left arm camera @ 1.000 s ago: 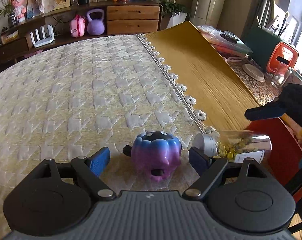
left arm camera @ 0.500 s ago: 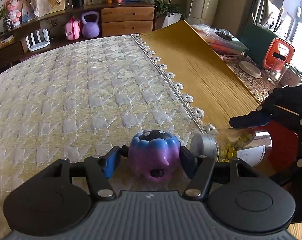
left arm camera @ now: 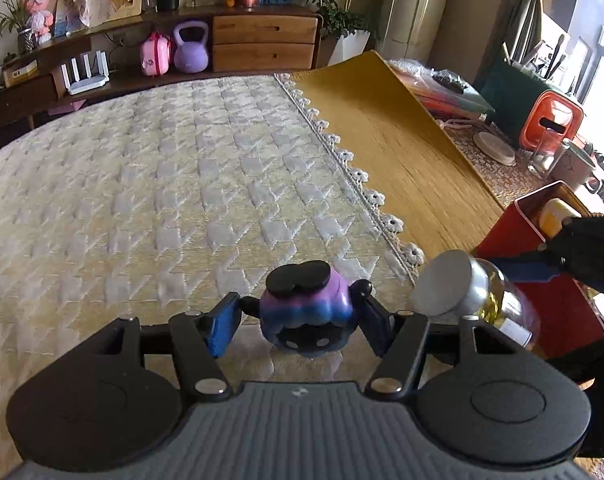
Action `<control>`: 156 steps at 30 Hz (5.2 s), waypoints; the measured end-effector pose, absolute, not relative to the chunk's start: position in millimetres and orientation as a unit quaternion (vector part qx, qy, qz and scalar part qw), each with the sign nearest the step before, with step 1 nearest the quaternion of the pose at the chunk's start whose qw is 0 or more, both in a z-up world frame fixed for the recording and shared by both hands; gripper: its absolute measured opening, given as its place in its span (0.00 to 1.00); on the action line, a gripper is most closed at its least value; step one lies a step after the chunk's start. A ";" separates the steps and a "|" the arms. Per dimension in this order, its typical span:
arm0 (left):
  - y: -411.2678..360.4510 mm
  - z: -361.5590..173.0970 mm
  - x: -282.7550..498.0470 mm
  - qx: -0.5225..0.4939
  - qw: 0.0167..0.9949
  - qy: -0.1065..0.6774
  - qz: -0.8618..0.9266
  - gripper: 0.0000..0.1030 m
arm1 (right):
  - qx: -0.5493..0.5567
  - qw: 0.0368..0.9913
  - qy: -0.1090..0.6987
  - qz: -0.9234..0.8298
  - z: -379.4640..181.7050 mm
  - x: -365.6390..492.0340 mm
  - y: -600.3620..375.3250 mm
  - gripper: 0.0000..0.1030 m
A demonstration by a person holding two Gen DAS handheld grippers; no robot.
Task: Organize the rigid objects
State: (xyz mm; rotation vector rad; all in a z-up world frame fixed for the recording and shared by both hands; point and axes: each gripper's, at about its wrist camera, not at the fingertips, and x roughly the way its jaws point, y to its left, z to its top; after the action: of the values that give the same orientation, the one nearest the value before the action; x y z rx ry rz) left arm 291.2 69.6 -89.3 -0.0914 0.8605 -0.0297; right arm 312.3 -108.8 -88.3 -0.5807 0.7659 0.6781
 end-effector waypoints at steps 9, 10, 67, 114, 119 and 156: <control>71.2 -72.1 263.2 -0.057 0.905 0.422 -0.010 0.61 | -0.230 0.848 0.369 0.303 -69.4 278.0 -129.4 0.55; 71.4 -69.4 259.8 -0.059 0.905 0.422 -0.011 0.61 | -0.226 0.849 0.369 0.301 -67.4 274.7 -131.2 0.54; -37.0 -8.8 252.0 -0.015 0.914 0.392 -0.106 0.61 | -0.147 0.904 0.355 0.188 2.6 253.2 -276.2 0.49; -138.0 -83.2 364.1 -0.029 0.892 0.417 -0.171 0.62 | -0.001 0.885 0.427 0.188 -45.4 324.2 -323.3 0.65; -133.6 -73.5 356.1 -0.042 0.894 0.409 -0.177 0.75 | -0.008 0.890 0.418 0.180 -40.4 319.6 -321.1 0.67; -72.6 9.3 187.5 0.003 0.932 0.320 -0.168 0.92 | -0.005 0.945 0.278 0.170 15.5 181.5 -302.0 0.98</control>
State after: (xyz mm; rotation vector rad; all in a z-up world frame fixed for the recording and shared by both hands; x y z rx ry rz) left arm 187.5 -72.6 9.3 0.0070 0.6544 -0.3445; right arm 181.5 -302.0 15.5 -0.0096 0.5669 0.3458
